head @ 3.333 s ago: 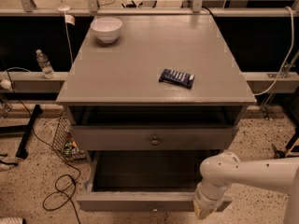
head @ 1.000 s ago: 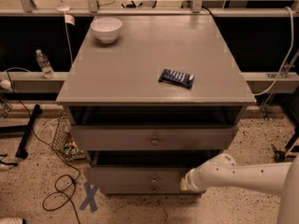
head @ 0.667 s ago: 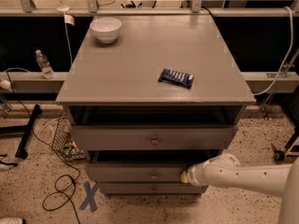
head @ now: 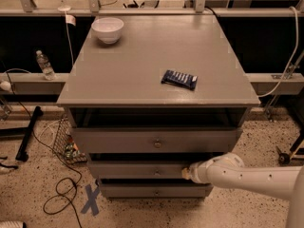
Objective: Close middle drawer
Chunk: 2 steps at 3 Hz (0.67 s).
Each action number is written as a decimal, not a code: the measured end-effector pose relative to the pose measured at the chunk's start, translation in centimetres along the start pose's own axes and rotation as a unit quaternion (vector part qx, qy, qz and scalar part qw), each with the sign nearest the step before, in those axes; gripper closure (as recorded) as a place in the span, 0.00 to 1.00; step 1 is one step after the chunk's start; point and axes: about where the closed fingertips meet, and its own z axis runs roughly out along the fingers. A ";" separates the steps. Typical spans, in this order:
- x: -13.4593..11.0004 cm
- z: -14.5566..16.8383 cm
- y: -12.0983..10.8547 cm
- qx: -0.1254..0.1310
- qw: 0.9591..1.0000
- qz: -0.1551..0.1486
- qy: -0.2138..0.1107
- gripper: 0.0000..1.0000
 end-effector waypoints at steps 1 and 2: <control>-0.7 -0.1 0.6 -0.005 1.000 -0.019 -0.008 1.00; -0.5 -0.1 0.8 -0.005 1.000 -0.019 -0.007 1.00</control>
Offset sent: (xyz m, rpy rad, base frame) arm 0.0411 -0.0178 0.0190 -0.0869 -0.0564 0.1181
